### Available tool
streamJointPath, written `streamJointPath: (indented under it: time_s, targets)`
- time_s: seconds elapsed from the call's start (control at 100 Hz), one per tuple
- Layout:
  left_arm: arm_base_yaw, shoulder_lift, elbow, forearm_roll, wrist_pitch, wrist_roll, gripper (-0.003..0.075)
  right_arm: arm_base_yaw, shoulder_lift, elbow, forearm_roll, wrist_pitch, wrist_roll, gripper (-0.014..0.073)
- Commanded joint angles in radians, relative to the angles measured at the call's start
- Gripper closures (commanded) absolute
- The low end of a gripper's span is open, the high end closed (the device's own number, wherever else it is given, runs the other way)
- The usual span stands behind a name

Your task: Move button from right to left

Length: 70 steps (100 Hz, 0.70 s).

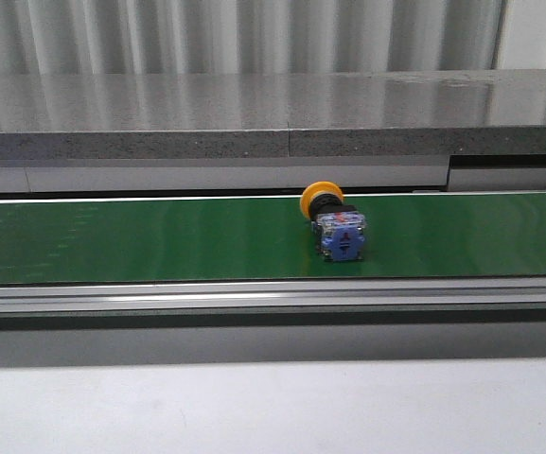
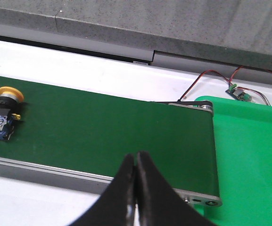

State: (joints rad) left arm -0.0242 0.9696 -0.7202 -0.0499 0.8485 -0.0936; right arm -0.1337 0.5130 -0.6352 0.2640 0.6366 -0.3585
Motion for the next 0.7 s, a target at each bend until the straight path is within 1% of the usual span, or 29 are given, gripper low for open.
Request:
streamJointPath:
  time_s: [0.0, 0.02, 0.05, 0.21, 0.44, 0.69]
  targets:
    - [-0.006, -0.008, -0.036, -0.014, -0.049, 0.005, 0.0042, -0.001, 0.003, -0.023, 0.017, -0.064, -0.009, 0.0661]
    - [-0.006, -0.008, -0.036, -0.014, -0.049, 0.005, 0.0018, -0.001, 0.003, -0.023, 0.017, -0.064, -0.009, 0.0661]
    - [-0.006, -0.008, -0.036, -0.014, -0.049, 0.005, 0.001, -0.001, 0.003, -0.023, 0.017, -0.064, -0.009, 0.0661]
    - [-0.006, -0.008, -0.036, -0.022, -0.049, 0.005, 0.0069, -0.001, 0.003, -0.023, 0.017, -0.064, -0.009, 0.0661]
    - [-0.006, -0.007, -0.043, -0.042, -0.064, 0.005, 0.0069, -0.001, 0.003, -0.023, 0.017, -0.064, -0.009, 0.0661]
    - [-0.006, 0.007, -0.101, -0.044, -0.062, 0.005, 0.007, -0.001, 0.003, -0.023, 0.017, -0.064, -0.009, 0.0661]
